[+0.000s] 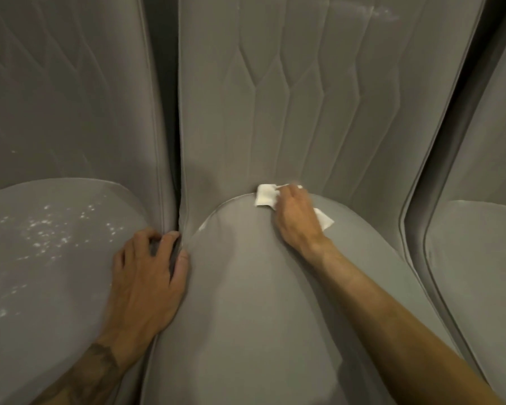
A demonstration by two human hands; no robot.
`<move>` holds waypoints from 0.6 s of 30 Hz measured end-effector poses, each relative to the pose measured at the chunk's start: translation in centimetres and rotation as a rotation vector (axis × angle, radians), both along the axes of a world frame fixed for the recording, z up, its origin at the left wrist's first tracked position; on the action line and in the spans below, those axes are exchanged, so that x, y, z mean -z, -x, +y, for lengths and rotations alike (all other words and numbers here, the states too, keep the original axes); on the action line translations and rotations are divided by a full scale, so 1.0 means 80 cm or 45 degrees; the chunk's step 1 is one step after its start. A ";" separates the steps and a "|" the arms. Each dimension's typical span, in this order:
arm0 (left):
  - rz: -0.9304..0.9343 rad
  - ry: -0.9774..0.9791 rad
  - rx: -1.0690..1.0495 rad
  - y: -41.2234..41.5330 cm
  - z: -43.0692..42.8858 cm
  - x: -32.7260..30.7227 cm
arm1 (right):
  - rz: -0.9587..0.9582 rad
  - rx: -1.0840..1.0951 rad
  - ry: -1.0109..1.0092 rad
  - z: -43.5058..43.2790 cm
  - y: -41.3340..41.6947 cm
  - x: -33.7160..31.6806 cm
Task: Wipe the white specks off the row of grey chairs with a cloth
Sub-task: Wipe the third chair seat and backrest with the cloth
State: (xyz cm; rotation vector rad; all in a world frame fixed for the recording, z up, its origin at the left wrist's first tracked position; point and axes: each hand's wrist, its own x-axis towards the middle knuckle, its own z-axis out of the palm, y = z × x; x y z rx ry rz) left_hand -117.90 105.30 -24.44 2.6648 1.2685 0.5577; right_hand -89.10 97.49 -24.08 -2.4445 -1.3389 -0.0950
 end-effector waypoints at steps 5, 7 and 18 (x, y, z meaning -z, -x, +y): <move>-0.023 0.000 0.002 -0.001 0.003 0.004 | -0.094 0.313 0.124 -0.008 -0.013 0.008; -0.015 -0.008 -0.001 -0.001 0.004 0.007 | -0.129 0.248 0.147 0.012 0.002 0.010; -0.039 -0.041 0.014 0.001 0.006 0.015 | -0.039 0.318 0.092 0.002 0.007 0.007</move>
